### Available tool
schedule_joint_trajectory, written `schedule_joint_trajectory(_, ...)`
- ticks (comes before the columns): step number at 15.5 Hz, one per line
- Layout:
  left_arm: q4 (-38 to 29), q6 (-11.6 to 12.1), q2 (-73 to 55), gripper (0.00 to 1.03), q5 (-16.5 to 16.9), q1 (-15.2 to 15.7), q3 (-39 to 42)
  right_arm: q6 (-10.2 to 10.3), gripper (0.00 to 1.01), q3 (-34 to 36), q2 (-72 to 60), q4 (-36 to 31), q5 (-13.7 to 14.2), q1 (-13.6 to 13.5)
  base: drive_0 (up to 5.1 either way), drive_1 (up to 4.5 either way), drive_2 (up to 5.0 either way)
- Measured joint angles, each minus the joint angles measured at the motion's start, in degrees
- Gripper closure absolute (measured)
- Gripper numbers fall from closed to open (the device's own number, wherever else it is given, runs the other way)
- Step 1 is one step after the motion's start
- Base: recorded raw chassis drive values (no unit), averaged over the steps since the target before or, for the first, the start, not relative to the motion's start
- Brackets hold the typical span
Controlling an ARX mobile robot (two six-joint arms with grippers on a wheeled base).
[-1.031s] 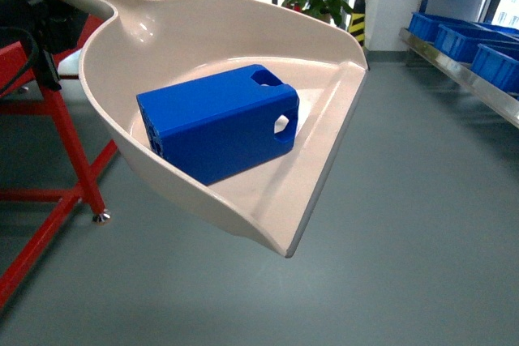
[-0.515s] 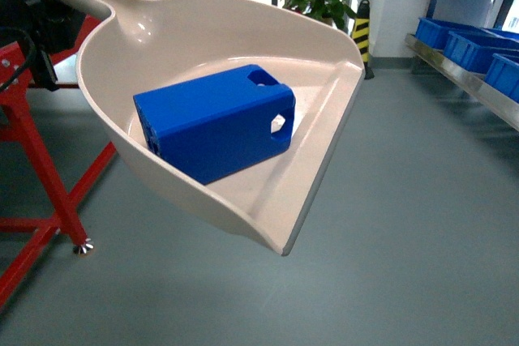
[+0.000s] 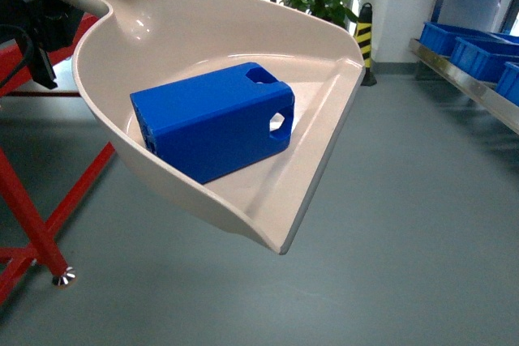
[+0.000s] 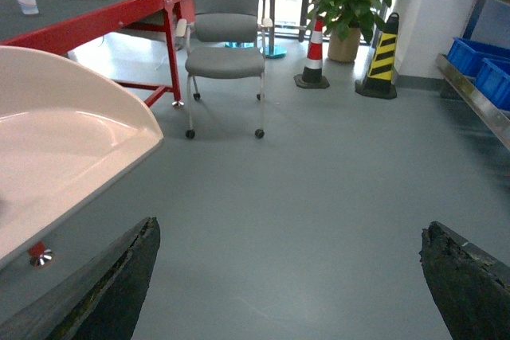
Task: Place part in tray to right shelf
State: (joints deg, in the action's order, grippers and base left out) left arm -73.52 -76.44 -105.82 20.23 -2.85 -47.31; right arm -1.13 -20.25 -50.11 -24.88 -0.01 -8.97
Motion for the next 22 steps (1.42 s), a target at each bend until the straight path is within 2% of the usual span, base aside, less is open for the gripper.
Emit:
schedule_joint_trajectory(2, 0.1, 0.0, 0.0, 0.91, 0.2, 0.0, 0.0, 0.0, 0.03, 0.0, 0.0, -0.1, 0.0, 0.0, -0.2, 4.05, -4.5)
schedule_joint_trajectory(4, 0.5, 0.2, -0.1, 0.91, -0.7, 0.4, 0.0, 0.0, 0.03, 0.0, -0.6, 0.6, 0.0, 0.1, -1.8, -1.84, -1.8)
schedule_joint_trajectory(22, 0.2, 0.1, -0.1, 0.91, 0.0, 0.0, 0.0, 0.0, 0.03, 0.0, 0.0, 0.2, 0.0, 0.0, -1.6, -1.65, -1.6)
